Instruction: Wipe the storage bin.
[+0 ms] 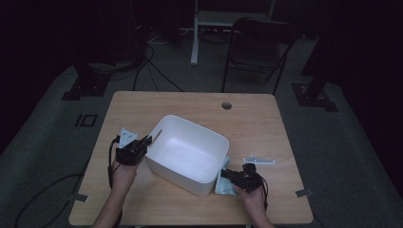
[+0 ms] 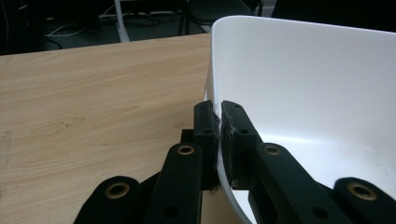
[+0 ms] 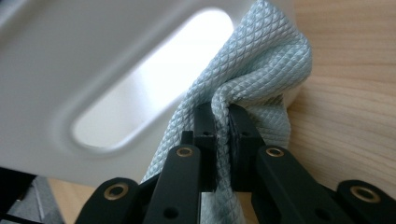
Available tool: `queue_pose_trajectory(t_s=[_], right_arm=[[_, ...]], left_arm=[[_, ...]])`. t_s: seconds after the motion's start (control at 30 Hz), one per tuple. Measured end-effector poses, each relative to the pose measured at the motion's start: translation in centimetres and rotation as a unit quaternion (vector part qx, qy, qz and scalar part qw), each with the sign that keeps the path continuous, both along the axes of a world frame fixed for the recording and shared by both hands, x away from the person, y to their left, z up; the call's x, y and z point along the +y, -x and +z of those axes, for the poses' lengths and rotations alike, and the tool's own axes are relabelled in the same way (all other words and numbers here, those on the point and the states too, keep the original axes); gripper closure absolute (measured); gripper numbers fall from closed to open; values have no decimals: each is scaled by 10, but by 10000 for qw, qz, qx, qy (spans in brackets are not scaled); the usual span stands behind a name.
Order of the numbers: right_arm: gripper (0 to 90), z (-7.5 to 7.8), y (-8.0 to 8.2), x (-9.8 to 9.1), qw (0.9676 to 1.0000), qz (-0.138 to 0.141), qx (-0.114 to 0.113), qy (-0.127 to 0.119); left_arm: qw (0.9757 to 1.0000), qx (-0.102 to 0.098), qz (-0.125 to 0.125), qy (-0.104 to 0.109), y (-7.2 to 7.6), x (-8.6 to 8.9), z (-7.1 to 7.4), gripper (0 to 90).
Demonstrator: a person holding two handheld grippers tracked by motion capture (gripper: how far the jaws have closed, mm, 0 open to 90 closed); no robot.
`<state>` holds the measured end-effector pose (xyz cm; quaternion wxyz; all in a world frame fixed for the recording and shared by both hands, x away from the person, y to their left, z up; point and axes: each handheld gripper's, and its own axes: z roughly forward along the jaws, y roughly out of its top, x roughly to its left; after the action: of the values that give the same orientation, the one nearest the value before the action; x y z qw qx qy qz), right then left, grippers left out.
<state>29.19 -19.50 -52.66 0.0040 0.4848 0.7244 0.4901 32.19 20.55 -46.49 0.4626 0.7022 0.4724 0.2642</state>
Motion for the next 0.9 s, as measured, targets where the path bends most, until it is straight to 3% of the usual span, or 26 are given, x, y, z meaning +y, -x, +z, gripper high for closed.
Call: queue_pose_trajectory(t_s=[0.2, 0.63, 0.9], right_arm=[[838, -14, -7, 1, 9997, -44, 204, 150], [827, -17, -12, 1, 9996, -62, 108, 246], [811, -17, -15, -3, 9997, 42, 202, 121]], left_arm=[[9999, -15, 102, 53, 0, -1, -1, 848], [9999, -26, 133, 0, 1, -3, -1, 840], [9997, -12, 224, -4, 1, -4, 0, 841]])
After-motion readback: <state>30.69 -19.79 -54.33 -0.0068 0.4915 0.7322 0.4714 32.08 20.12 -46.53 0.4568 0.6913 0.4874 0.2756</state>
